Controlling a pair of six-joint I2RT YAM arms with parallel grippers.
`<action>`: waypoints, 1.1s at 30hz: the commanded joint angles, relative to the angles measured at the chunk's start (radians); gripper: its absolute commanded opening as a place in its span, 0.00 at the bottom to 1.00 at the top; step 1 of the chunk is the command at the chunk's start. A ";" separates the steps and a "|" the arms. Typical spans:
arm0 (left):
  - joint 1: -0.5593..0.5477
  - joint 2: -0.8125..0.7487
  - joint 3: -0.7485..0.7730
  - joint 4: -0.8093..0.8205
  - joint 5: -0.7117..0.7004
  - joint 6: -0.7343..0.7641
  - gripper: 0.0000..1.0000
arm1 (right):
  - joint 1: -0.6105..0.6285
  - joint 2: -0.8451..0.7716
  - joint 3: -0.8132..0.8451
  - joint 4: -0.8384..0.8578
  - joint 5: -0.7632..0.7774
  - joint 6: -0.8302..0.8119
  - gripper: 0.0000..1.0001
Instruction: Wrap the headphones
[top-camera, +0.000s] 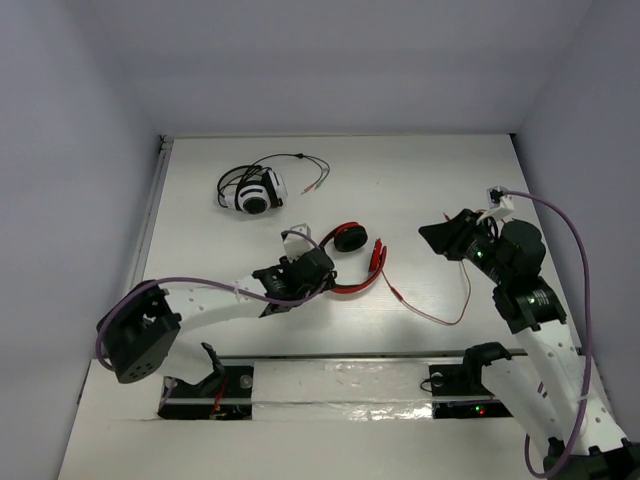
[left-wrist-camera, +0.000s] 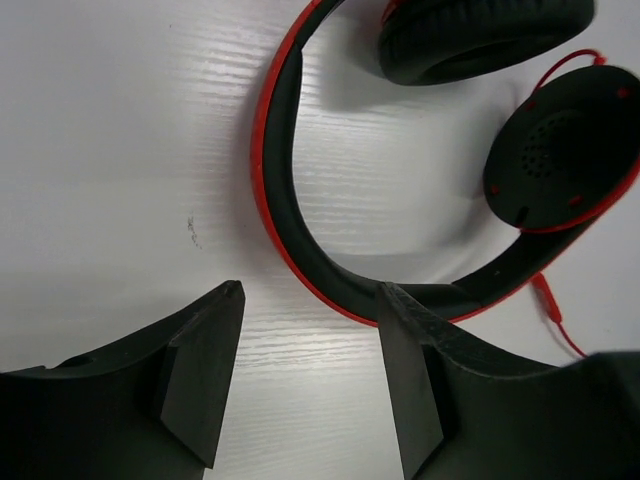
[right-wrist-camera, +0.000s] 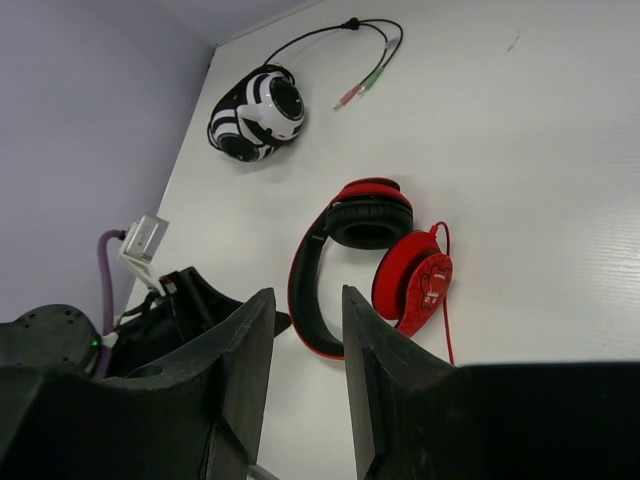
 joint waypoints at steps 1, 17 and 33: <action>-0.004 0.053 0.014 0.035 0.011 -0.021 0.53 | 0.006 -0.012 -0.016 0.045 -0.023 0.005 0.39; 0.059 0.147 0.042 -0.031 -0.067 0.030 0.17 | 0.006 -0.026 -0.030 0.039 -0.031 0.003 0.39; 0.187 0.072 0.016 0.001 -0.052 0.267 0.55 | 0.006 -0.001 -0.039 0.074 -0.031 0.016 0.38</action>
